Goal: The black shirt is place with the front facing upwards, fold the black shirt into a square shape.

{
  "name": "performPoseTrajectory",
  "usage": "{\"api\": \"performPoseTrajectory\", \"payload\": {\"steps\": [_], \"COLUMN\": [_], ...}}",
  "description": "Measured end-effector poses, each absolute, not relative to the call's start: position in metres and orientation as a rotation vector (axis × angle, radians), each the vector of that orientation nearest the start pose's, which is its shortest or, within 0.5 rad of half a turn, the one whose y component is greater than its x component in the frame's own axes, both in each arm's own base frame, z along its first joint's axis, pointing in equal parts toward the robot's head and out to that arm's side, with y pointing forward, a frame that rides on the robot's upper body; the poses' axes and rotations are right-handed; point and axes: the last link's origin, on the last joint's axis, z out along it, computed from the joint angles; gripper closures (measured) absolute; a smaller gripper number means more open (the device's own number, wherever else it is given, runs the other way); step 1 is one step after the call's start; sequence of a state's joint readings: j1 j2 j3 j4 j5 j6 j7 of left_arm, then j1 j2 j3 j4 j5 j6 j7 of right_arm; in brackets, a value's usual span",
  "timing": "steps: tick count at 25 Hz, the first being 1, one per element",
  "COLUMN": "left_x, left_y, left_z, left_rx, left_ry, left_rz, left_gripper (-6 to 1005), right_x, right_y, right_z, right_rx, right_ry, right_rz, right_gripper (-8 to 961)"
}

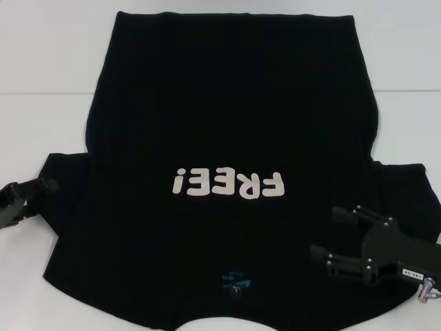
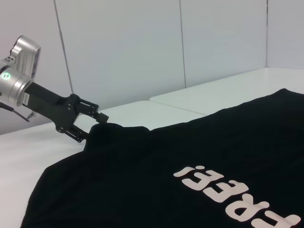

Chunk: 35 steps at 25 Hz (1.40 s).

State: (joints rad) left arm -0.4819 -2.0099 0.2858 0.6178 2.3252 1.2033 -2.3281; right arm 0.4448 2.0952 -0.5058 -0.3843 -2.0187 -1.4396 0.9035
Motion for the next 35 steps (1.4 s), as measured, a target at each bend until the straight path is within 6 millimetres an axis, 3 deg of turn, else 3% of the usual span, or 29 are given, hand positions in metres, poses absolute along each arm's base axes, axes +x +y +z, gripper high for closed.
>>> {"api": "performPoseTrajectory", "payload": {"steps": [5,15,21,24,30,35], "left_x": [-0.384,-0.384,-0.384,-0.384,-0.386,-0.394], "left_y": [0.332,0.331,0.331,0.331,0.329,0.327], "left_z": [0.059,0.058,0.058,0.058,0.06,0.079], "left_rx": [-1.626,-1.631,-1.651,-1.651,-1.638,-1.575], "left_ry": [-1.868,-1.836,-1.818,-1.818,-1.814,-1.774], "left_rz": [-0.663,-0.704,-0.697,-0.697,-0.697,-0.725], "left_gripper": [135,573,786,983,982,982], "right_x": [0.312,0.311,0.311,0.311,0.31,0.31], "right_y": [0.288,0.287,0.288,0.288,0.288,0.288], "right_z": [-0.039,-0.038,-0.038,-0.038,-0.038,-0.038], "right_rx": [-2.56,-2.559,-2.558,-2.558,-2.556,-2.555], "right_ry": [0.506,0.504,0.503,0.502,0.503,0.503], "right_rz": [0.691,0.704,0.707,0.707,0.711,0.714], "right_gripper": [28,29,29,28,28,28]}}
